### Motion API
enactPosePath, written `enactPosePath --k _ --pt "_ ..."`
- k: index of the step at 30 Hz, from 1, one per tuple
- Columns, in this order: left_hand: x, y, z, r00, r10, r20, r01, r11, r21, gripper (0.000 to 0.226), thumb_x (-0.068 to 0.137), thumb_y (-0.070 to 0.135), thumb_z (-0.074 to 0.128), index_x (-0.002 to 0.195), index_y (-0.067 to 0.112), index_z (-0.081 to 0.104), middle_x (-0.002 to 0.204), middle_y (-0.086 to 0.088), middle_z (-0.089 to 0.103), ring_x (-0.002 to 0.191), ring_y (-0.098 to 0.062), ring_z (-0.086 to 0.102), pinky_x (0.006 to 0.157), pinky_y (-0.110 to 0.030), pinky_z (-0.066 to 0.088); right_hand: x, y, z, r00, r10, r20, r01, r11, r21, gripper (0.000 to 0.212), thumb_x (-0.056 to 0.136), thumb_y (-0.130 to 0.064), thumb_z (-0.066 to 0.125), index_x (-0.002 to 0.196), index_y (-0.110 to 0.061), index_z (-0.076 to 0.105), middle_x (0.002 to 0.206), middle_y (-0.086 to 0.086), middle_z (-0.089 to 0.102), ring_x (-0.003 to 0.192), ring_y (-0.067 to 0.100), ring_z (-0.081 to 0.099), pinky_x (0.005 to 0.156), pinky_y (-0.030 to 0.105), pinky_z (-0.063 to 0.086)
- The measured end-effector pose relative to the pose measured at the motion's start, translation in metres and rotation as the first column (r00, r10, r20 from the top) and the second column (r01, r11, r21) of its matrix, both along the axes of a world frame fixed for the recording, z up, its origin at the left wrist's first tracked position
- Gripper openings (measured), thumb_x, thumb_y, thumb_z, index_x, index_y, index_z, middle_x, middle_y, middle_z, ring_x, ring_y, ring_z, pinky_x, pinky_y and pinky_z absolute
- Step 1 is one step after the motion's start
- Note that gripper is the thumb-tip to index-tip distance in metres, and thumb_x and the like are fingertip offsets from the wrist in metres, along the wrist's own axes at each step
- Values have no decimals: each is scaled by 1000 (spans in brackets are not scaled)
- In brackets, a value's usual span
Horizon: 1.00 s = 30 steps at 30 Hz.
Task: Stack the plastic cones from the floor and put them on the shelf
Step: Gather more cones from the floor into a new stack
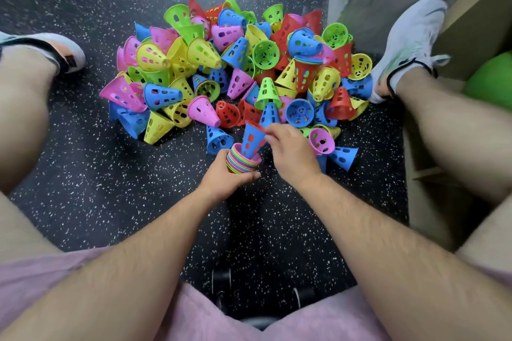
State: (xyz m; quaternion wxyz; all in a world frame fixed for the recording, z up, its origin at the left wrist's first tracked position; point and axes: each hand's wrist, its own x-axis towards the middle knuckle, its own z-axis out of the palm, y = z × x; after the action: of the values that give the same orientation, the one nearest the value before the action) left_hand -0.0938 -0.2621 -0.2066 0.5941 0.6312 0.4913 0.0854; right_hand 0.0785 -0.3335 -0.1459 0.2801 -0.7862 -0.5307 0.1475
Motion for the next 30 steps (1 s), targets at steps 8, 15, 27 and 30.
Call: enactPosePath --k 8,15,27,30 --pt "36 -13 10 997 -52 50 52 999 -5 68 65 30 98 115 20 54 98 5 70 87 -10 67 78 -21 53 18 -37 -11 964 -247 96 252 967 -44 24 95 -26 54 114 -15 65 112 1 64 114 23 49 98 38 43" --pt "68 -25 11 986 -163 39 164 987 -5 76 56 47 97 115 27 54 102 5 71 95 -15 70 92 -38 57 58 -39 -31 836 -427 344 529 792 -304 30 95 -37 57 117 -19 65 124 4 55 118 26 40 100 39 38" --pt "77 -30 11 988 -155 -15 156 987 37 72 59 38 97 113 20 54 97 3 70 84 -12 67 80 -33 56 37 -55 -1 957 -247 -152 235 968 -94 30 102 -31 45 121 -15 62 133 3 48 117 18 50 106 32 39" --pt "77 -35 11 988 -157 3 157 987 34 65 67 24 95 116 17 54 98 3 69 82 -10 64 75 -26 53 30 -65 1 964 -176 -198 147 977 -152 33 100 -38 44 124 -22 61 124 -4 57 114 12 53 101 32 42"
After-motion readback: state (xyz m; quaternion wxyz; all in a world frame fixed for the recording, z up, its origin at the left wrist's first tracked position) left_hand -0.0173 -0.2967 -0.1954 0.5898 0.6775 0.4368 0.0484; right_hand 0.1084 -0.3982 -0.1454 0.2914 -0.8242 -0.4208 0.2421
